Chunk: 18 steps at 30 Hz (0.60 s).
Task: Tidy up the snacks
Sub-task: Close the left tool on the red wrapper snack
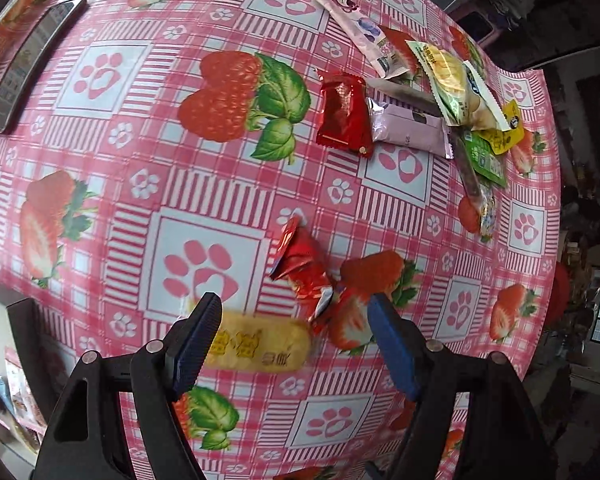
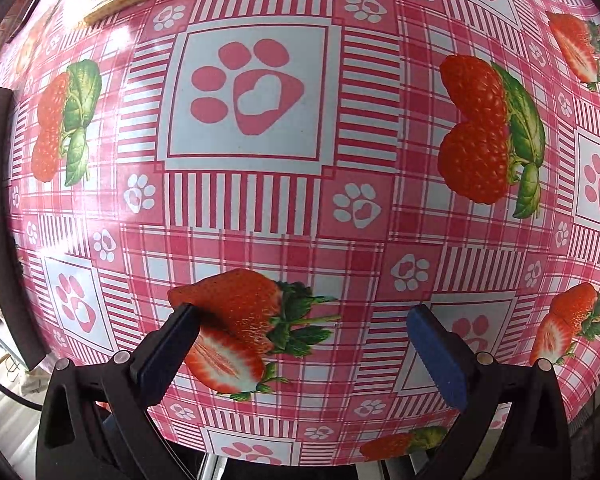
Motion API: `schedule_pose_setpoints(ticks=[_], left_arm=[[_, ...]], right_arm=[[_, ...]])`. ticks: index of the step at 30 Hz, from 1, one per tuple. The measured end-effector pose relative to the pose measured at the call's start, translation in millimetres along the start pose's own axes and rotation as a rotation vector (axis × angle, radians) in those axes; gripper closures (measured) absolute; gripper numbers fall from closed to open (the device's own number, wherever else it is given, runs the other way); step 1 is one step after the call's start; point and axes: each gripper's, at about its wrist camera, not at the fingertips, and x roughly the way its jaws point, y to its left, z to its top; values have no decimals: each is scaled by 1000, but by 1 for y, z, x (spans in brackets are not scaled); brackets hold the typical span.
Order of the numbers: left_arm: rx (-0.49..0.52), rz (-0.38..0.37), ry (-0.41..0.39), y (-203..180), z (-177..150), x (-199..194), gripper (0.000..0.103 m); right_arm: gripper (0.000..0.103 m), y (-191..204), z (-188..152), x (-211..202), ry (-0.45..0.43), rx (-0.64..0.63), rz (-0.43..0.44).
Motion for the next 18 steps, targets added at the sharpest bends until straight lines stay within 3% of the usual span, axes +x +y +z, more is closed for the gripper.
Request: schedule_pose_setpoints(ticks=[4, 8, 13, 18], left_arm=[[-17, 30, 26, -9, 10, 21, 25], [25, 86, 19, -15, 10, 26, 71], [120, 100, 0, -11, -11, 24, 73], [281, 94, 41, -7, -82, 28, 73]], right_arm=[[0, 2, -5, -1, -10, -1, -1], [0, 3, -9, -3, -10, -8, -2], [0, 2, -7, -1, -7, -15, -3], [0, 1, -8, 0, -14, -17, -4]])
